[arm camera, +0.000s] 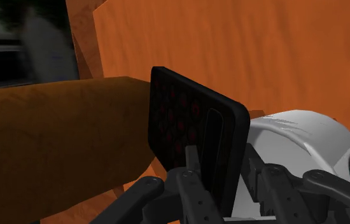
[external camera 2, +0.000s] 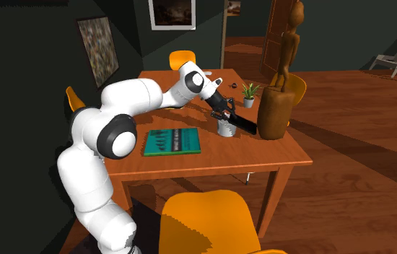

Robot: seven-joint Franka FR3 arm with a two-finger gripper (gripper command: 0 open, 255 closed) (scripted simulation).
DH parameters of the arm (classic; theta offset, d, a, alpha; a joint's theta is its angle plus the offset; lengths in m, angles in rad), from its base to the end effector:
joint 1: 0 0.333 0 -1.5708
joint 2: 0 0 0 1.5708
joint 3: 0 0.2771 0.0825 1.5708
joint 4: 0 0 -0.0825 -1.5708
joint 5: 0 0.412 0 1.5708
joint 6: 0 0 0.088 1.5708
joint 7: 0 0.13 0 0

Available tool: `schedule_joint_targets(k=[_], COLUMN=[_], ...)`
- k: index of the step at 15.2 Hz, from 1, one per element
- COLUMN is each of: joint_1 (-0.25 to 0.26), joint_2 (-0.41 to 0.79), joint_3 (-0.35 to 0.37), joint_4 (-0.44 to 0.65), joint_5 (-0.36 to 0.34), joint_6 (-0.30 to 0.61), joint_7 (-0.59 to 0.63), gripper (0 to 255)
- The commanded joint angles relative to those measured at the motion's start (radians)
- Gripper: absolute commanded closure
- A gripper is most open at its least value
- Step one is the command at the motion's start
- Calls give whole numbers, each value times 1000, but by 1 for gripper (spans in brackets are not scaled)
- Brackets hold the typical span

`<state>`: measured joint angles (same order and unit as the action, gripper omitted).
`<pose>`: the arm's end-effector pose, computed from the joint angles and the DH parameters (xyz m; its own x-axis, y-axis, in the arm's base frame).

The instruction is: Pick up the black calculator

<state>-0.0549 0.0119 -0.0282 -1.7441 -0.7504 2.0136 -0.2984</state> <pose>0.6214 -0.1063 0.5321 0.9051 0.4206 -0.0618 0.3458 -0.6439 0.6825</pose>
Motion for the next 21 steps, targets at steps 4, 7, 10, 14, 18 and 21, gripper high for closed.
schedule_joint_targets(k=[4,7,10,14,18,21], joint_1=[1,0,1,4,6,7], joint_2=[-2,1,3,9,19,26], joint_3=[1,-1,1,3,5,6], joint_4=[-21,19,59,116,178,213], joint_5=[-1,11,21,34,44,50], joint_6=[-1,-25,-55,-95,-138,-161], joint_7=[8,-22,-47,-79,-111,-129], gripper=[255,255,255,255,255,255])
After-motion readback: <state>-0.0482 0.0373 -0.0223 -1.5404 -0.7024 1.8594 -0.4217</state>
